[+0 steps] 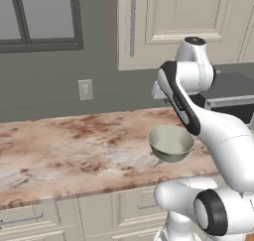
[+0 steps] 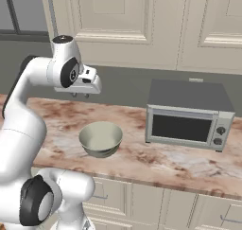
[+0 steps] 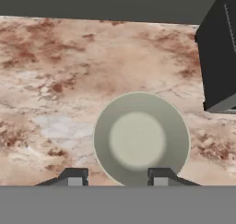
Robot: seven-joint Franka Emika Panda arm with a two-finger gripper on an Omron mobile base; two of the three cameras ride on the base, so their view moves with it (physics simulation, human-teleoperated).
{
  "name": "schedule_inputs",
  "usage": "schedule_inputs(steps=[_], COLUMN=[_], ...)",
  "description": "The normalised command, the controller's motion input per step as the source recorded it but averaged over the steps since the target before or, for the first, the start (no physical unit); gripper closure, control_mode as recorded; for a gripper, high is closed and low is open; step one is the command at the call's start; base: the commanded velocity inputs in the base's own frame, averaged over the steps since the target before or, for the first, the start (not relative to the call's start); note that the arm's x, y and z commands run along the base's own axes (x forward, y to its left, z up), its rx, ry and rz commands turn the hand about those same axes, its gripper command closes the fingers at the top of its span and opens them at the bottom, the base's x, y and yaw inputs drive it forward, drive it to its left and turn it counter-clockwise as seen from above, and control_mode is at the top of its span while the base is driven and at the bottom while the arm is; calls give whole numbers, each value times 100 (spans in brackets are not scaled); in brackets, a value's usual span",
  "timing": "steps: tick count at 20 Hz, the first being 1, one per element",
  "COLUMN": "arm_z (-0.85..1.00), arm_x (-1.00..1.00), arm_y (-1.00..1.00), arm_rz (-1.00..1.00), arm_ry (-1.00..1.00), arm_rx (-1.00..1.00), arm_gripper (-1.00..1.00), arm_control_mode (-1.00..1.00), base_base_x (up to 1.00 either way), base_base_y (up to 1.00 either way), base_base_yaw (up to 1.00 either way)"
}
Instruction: Open the cabinet and setup a tea strainer by placing it in the bowl upright.
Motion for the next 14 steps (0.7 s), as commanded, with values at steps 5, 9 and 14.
schedule_inputs(steps=[5, 9, 14], arm_z=[8, 49, 71], arm_x=[-14, -16, -20], arm_y=[16, 24, 17], arm_rz=[0, -1, -13], arm_ry=[-12, -16, -21], arm_rx=[-4, -3, 0], arm_gripper=[-100, -100, -100], arm_control_mode=[-100, -100, -100], base_base_x=[0, 0, 0], base_base_y=[0, 0, 0], base_base_yaw=[0, 0, 0])
